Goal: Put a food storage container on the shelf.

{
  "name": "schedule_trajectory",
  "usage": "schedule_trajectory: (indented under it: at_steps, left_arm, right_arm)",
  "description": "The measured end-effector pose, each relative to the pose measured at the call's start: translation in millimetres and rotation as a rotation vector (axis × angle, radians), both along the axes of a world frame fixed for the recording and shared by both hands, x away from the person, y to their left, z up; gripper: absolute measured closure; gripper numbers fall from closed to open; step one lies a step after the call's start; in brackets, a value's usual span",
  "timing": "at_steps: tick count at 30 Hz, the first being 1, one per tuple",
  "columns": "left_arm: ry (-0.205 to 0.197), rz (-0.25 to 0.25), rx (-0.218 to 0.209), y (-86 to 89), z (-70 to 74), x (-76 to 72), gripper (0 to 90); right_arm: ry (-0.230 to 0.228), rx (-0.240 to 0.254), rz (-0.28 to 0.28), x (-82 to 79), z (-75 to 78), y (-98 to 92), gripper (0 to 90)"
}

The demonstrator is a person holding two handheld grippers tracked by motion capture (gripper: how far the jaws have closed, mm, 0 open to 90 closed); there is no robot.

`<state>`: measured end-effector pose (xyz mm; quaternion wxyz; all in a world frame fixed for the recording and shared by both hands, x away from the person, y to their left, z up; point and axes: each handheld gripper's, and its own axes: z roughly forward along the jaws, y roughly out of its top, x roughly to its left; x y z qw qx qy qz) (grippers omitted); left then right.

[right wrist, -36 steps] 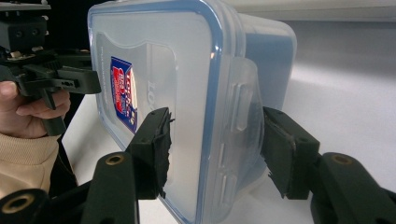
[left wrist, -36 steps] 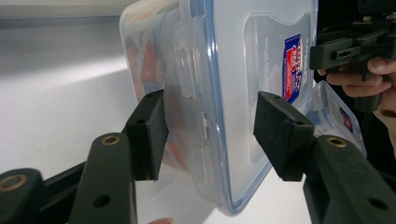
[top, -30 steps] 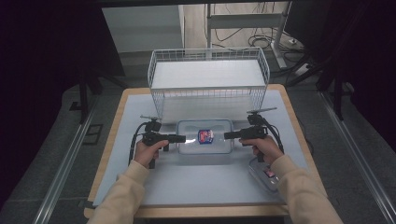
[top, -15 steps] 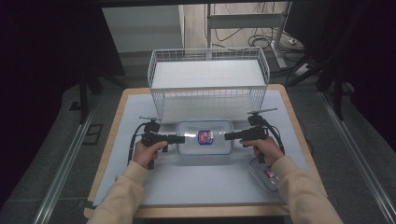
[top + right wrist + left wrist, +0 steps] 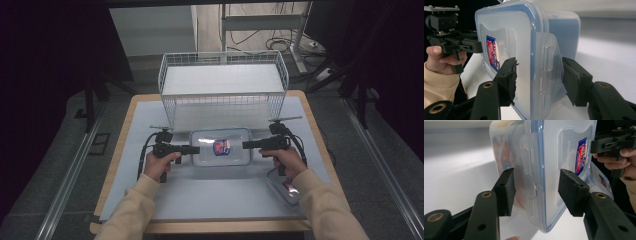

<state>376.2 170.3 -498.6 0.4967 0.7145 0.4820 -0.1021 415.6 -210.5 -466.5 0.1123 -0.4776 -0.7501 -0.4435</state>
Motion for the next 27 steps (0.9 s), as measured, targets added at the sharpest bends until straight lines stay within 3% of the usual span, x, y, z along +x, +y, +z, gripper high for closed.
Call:
schedule_trajectory:
  at_steps: [11,27]
  left_arm:
    - [-0.056,-0.005,0.027,-3.3,22.0,-8.4,48.6]
    - [-0.118,0.007,0.027,0.2,58.5,-11.2,48.6]
  right_arm:
    - [-0.068,0.008,0.008,-11.8,18.2,-3.9,48.1]
    - [-0.163,0.033,0.014,-17.9,54.7,-1.9,49.8]
